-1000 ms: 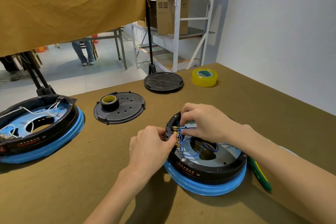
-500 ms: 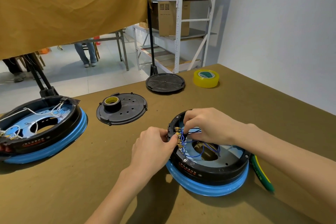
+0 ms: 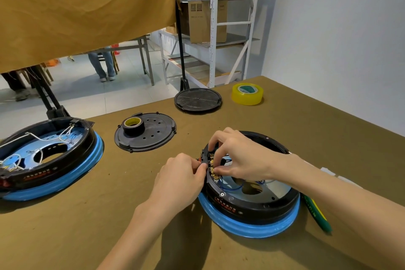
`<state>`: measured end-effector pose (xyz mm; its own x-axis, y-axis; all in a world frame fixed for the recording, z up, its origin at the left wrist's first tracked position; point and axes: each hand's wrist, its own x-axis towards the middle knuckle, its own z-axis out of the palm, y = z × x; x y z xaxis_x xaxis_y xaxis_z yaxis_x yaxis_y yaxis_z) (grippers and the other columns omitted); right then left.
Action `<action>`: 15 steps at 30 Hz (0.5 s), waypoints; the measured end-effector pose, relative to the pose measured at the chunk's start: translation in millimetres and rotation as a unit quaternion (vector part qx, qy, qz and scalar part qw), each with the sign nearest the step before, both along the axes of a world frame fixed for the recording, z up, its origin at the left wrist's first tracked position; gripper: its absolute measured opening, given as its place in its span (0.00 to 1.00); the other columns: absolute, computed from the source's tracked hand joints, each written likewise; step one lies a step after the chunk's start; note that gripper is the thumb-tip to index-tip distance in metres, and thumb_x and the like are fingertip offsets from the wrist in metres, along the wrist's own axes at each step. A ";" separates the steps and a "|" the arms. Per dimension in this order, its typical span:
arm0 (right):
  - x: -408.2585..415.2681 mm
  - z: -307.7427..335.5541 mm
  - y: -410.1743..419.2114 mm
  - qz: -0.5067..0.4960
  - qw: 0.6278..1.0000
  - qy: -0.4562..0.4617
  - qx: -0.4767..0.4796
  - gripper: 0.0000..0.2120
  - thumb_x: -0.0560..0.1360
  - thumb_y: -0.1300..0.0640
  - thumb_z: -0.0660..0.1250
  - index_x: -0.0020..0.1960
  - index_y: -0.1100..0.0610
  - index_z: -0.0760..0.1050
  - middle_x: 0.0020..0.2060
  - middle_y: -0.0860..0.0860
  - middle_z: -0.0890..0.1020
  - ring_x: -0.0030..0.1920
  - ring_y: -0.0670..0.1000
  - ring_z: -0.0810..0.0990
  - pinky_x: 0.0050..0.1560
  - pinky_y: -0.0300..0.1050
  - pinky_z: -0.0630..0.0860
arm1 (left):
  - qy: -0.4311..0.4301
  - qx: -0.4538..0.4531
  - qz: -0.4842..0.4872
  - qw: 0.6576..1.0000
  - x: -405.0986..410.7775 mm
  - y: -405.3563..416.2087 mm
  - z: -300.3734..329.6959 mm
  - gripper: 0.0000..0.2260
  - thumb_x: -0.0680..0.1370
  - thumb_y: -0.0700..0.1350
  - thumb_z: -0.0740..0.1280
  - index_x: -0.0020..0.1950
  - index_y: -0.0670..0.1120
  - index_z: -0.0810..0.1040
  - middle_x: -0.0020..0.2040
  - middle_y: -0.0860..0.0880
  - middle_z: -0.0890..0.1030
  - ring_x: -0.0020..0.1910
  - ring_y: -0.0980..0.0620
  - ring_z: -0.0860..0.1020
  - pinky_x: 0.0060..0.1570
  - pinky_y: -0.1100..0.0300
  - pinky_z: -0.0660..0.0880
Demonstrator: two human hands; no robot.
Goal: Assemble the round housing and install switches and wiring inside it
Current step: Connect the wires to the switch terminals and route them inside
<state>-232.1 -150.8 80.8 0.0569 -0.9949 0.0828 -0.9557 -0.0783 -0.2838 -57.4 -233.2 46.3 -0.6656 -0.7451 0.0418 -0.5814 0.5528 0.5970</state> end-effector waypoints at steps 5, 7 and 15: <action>3.5 0.4 -3.2 0.014 1.000 0.006 0.001 0.06 0.77 0.50 0.74 0.44 0.50 0.84 0.61 0.43 0.72 0.59 0.42 0.64 0.59 0.42 0.65 | -0.016 -0.024 -0.004 1.000 -0.5 5.9 0.3 0.14 0.85 0.54 0.61 0.46 0.54 0.83 0.31 0.55 0.79 0.28 0.58 0.75 0.24 0.71 0.64; 2.7 0.0 -2.6 0.012 1.000 0.006 0.002 0.06 0.77 0.49 0.74 0.44 0.50 0.85 0.60 0.43 0.72 0.59 0.41 0.64 0.58 0.40 0.65 | -0.022 -0.010 -0.011 1.000 0.4 5.6 1.7 0.14 0.85 0.53 0.61 0.46 0.54 0.83 0.32 0.54 0.79 0.29 0.58 0.76 0.25 0.70 0.66; -0.9 -5.2 1.4 0.002 1.000 -0.028 0.007 0.06 0.78 0.49 0.73 0.43 0.47 0.84 0.60 0.44 0.73 0.60 0.43 0.67 0.59 0.41 0.68 | -0.022 -0.021 0.001 1.000 5.4 5.5 6.7 0.12 0.83 0.54 0.66 0.44 0.53 0.85 0.32 0.54 0.81 0.32 0.57 0.79 0.33 0.60 0.80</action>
<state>-233.0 -149.4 75.6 0.0573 -0.9958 0.0714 -0.9377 -0.0782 -0.3386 -52.0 -227.8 53.0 -0.6661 -0.7446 0.0440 -0.6079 0.5761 0.5464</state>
